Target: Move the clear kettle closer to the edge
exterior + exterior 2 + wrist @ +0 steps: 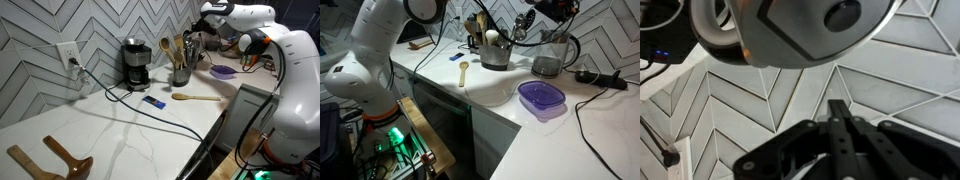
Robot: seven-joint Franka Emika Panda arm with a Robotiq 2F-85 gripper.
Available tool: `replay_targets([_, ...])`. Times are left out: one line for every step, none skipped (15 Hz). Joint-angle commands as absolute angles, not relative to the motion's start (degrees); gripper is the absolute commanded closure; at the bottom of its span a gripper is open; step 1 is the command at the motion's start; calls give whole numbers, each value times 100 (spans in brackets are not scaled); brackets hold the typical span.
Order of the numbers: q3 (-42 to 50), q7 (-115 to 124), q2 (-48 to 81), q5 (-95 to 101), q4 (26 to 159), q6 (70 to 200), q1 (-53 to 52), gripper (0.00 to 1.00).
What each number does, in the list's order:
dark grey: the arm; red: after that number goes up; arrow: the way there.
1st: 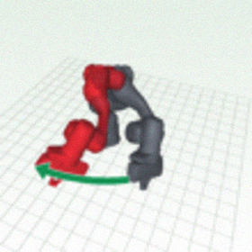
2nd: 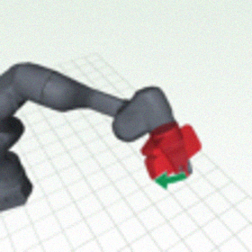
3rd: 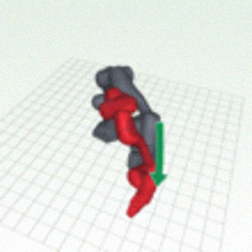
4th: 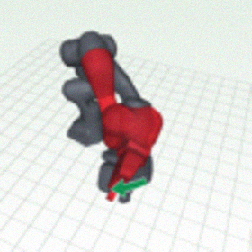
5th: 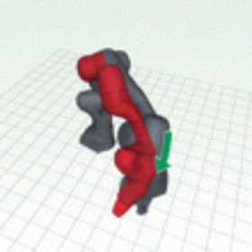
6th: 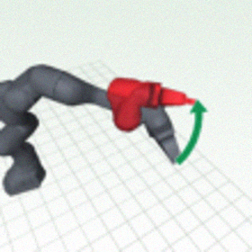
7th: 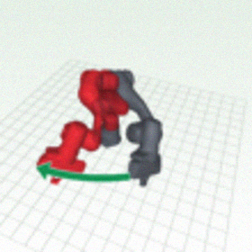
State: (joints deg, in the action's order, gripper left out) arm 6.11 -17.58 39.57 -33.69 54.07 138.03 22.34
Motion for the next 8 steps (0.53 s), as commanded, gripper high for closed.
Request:
replay_targets([539,-1776,4665,-3350,4524,13778,2339,100])
replay_targets([545,-1766,4791,-3345,4401,13795,2332,100])
replay_targets([567,-1753,4884,-3327,4308,13799,2328,100])
replay_targets([583,-1752,4978,-3312,4216,13797,2324,100])
replay_targets([619,-1707,5051,-3287,4157,13774,2314,100])
replay_targets([660,-1687,5117,-3256,4098,13752,2306,100])
replay_targets([714,-1630,5159,-3220,4061,13700,2295,100])
replay_targets([802,-1541,5174,-3158,4067,13641,2272,100])
